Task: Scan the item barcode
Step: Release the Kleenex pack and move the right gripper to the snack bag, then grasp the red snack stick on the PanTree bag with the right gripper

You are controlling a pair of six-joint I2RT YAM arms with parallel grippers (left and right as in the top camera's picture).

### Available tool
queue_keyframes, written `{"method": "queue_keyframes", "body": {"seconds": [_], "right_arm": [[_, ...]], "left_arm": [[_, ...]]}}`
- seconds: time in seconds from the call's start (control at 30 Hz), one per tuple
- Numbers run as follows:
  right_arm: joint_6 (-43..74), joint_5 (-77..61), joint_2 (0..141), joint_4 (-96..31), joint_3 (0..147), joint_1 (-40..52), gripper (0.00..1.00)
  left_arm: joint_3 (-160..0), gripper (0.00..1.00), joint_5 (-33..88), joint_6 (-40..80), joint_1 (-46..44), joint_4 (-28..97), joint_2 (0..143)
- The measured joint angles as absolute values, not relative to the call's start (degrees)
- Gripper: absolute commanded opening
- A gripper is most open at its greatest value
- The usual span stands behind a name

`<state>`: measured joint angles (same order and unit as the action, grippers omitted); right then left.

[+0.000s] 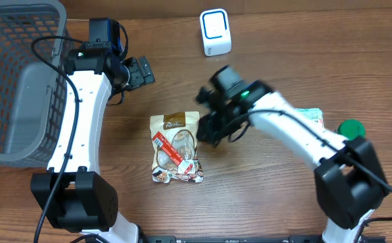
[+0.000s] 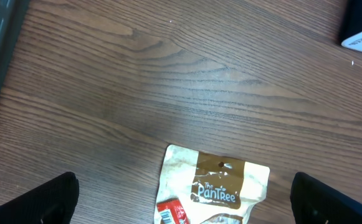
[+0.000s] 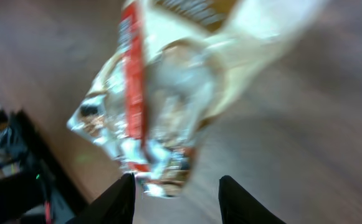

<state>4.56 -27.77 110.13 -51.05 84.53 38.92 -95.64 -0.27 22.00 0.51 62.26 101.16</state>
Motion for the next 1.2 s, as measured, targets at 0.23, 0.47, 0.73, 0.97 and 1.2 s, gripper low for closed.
{"method": "queue_keyframes", "body": {"seconds": [0.23, 0.47, 0.73, 0.97, 1.2], "right_arm": [[8.01, -20.08, 110.39, -48.4, 84.53, 47.92, 0.4], [9.39, -10.33, 110.5, -46.44, 84.53, 54.87, 0.4], [9.65, -2.74, 111.0, -45.82, 84.51, 57.08, 0.39], [10.0, -1.45, 111.09, -42.81, 81.49, 57.1, 0.39], [11.14, -1.67, 111.18, -39.86, 78.02, 57.1, 0.36]], "left_arm": [[-95.64, 1.0, -0.3, 22.0, 0.51, 62.26, 101.16], [-95.64, 1.0, -0.27, 22.0, 0.51, 62.26, 101.16], [-95.64, 1.0, -0.27, 22.0, 0.51, 62.26, 101.16], [-95.64, 1.0, -0.27, 22.0, 0.51, 62.26, 101.16], [-95.64, 1.0, -0.27, 22.0, 0.51, 62.26, 101.16]]}}
